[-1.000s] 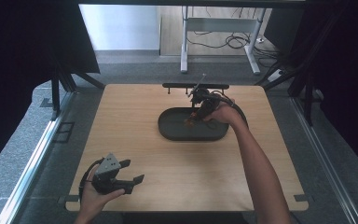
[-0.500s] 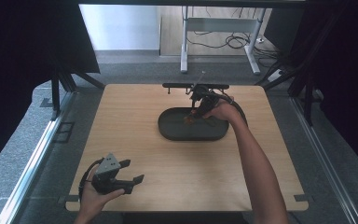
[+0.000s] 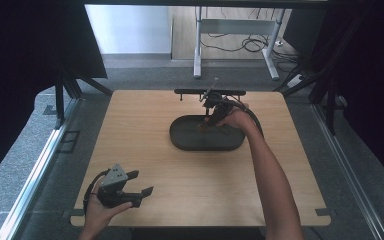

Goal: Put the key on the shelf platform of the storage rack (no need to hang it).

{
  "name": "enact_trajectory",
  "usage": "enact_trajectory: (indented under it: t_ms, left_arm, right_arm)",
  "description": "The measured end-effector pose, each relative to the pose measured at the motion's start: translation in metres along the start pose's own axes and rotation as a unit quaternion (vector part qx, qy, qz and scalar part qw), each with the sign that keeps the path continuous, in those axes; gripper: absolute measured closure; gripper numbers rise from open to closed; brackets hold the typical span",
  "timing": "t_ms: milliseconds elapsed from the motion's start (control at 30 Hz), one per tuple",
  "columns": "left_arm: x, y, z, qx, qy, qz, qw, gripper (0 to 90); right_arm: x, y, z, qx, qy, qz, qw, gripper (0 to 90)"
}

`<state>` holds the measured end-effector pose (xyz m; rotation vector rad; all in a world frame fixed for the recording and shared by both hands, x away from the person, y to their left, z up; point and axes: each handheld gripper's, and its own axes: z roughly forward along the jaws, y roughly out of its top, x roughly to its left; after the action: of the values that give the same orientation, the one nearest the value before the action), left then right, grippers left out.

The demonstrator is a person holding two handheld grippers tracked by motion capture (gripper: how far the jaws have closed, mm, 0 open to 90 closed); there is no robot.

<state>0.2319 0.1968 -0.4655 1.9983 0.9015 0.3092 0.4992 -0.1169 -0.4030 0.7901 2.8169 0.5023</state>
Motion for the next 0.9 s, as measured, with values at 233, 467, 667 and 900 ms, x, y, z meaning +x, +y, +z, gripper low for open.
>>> enact_trajectory:
  t_ms: [233, 467, 667, 900]
  left_arm:
    - [0.001, 0.000, 0.000, 0.000, 0.000, -0.001, 1.0000, 22.8]
    - [0.001, -0.001, 0.000, 0.001, 0.001, -0.001, 1.0000, 22.8]
    - [0.001, -0.001, 0.001, 0.003, 0.000, -0.001, 1.0000, 22.8]
    - [0.001, -0.001, 0.001, 0.003, 0.000, -0.001, 1.0000, 22.8]
  right_arm:
    - [-0.001, -0.002, 0.014, 0.004, 0.001, -0.001, 1.0000, 66.5]
    - [-0.001, -0.005, 0.027, 0.005, 0.000, -0.003, 1.0000, 66.5]
    - [-0.002, -0.009, 0.036, 0.007, -0.004, -0.007, 0.9999, 66.4]
    - [-0.001, -0.013, 0.042, 0.006, -0.010, -0.007, 0.9999, 66.3]
